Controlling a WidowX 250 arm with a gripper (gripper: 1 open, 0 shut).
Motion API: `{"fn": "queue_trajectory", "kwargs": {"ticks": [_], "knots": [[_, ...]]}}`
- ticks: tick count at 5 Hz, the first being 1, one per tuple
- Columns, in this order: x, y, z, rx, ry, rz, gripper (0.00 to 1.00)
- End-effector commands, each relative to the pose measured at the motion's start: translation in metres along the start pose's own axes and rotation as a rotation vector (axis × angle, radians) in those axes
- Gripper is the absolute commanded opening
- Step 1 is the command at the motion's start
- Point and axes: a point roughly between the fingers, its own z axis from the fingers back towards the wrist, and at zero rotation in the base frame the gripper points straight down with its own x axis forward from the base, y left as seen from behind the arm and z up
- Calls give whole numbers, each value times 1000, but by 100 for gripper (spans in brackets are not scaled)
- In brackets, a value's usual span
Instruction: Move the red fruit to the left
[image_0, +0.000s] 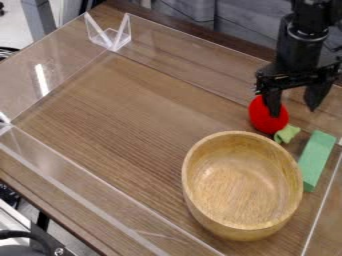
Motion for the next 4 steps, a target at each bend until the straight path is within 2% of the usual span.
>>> {"fn": "queue_trajectory", "kwargs": {"ticks": [1,3,4], "knots": [[0,-2,19,-48,-54,-17,100],[24,0,42,-74,-65,39,100],[23,-9,43,-66,-65,18,100]]}}
